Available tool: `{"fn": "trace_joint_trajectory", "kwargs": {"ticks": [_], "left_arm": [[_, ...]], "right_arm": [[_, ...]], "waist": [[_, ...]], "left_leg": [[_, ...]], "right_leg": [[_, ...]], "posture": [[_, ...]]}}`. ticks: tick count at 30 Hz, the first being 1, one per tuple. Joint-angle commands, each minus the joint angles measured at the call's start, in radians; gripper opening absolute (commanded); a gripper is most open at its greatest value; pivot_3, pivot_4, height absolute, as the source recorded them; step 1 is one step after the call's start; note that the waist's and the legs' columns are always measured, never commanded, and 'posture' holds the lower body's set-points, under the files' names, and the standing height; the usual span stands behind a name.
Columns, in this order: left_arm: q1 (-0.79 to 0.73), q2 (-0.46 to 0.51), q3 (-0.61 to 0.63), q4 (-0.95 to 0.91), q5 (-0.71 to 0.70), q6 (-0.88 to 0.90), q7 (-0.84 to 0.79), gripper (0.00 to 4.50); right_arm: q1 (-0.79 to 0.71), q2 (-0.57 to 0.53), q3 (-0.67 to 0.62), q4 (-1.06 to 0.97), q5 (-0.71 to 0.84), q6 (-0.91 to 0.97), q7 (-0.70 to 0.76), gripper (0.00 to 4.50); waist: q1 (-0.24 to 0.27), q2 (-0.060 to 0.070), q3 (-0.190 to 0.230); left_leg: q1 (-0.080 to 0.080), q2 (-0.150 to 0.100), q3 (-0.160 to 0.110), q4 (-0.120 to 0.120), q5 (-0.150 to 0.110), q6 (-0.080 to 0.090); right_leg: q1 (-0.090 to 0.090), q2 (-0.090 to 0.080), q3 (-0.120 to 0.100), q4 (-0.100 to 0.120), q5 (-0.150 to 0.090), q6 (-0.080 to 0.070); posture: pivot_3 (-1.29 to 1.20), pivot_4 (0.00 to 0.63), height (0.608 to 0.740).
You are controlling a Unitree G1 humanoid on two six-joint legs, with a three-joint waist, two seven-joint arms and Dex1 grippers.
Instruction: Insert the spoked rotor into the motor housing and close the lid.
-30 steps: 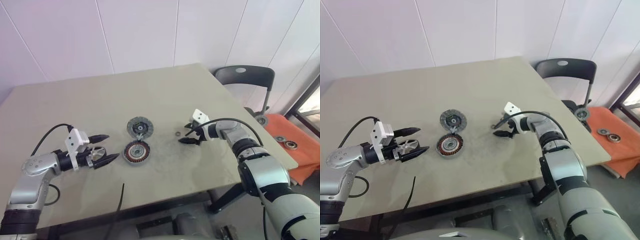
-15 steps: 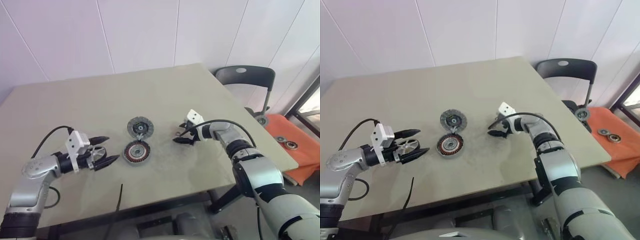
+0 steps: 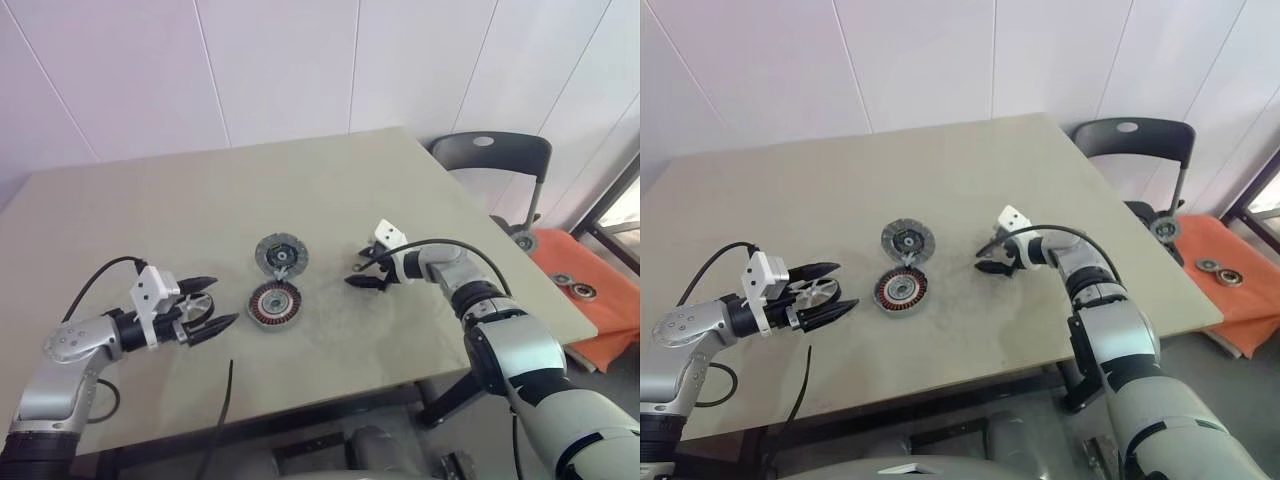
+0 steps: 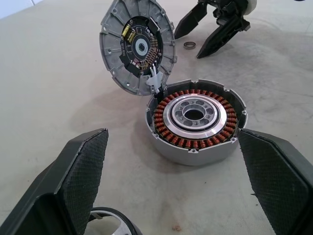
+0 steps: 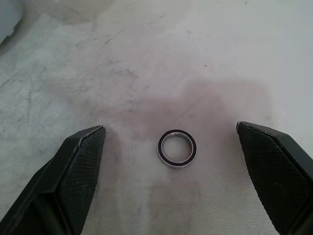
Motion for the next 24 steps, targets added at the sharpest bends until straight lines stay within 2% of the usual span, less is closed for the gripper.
{"fn": "trace_joint_trajectory", "kwargs": {"ticks": [1,5,16,20,24], "left_arm": [[-0.038,0.004,0.023,-0.019,-0.008,-0.009,0.015,4.5],[-0.046,0.003,0.02,-0.022,-0.01,-0.006,0.02,4.5],[-0.043,0.0,0.019,-0.025,-0.005,-0.012,0.031,4.5],[-0.038,0.0,0.019,-0.031,-0.007,-0.01,0.032,4.5],[-0.036,0.002,0.02,-0.033,-0.009,-0.009,0.032,4.5]], "right_arm": [[0.004,-0.005,-0.01,-0.005,0.008,0.016,0.035,4.1],[0.007,-0.007,-0.008,-0.009,-0.001,0.014,0.038,2.93],[0.009,-0.01,-0.009,-0.01,-0.006,0.006,0.031,2.93],[0.008,-0.006,-0.011,-0.01,-0.005,0.011,0.03,2.11],[0.007,-0.006,-0.009,-0.01,-0.012,0.009,0.015,2.11]], "waist": [[0.0,0.0,0.0],[0.0,0.0,0.0],[-0.001,0.0,0.0],[0.0,0.0,0.0],[0.0,0.0,0.0]], "left_leg": [[0.0,0.0,0.0,0.0,0.0,0.0],[0.0,0.0,0.0,0.0,0.0,0.0],[0.0,0.0,0.0,0.0,0.0,0.0],[0.0,0.0,0.0,0.0,0.0,0.0],[0.001,0.0,0.0,0.0,0.0,0.0]], "right_leg": [[0.0,0.0,0.0,0.0,0.0,0.0],[0.0,0.0,0.0,0.0,0.0,0.0],[0.001,0.0,0.0,0.0,0.0,0.0],[0.001,0.0,0.0,0.0,0.0,0.0],[0.001,0.0,0.0,0.0,0.0,0.0]], "posture": [[0.0,0.0,0.74],[0.0,0.0,0.74],[0.0,0.0,0.74],[0.0,0.0,0.74],[0.0,0.0,0.74]]}}
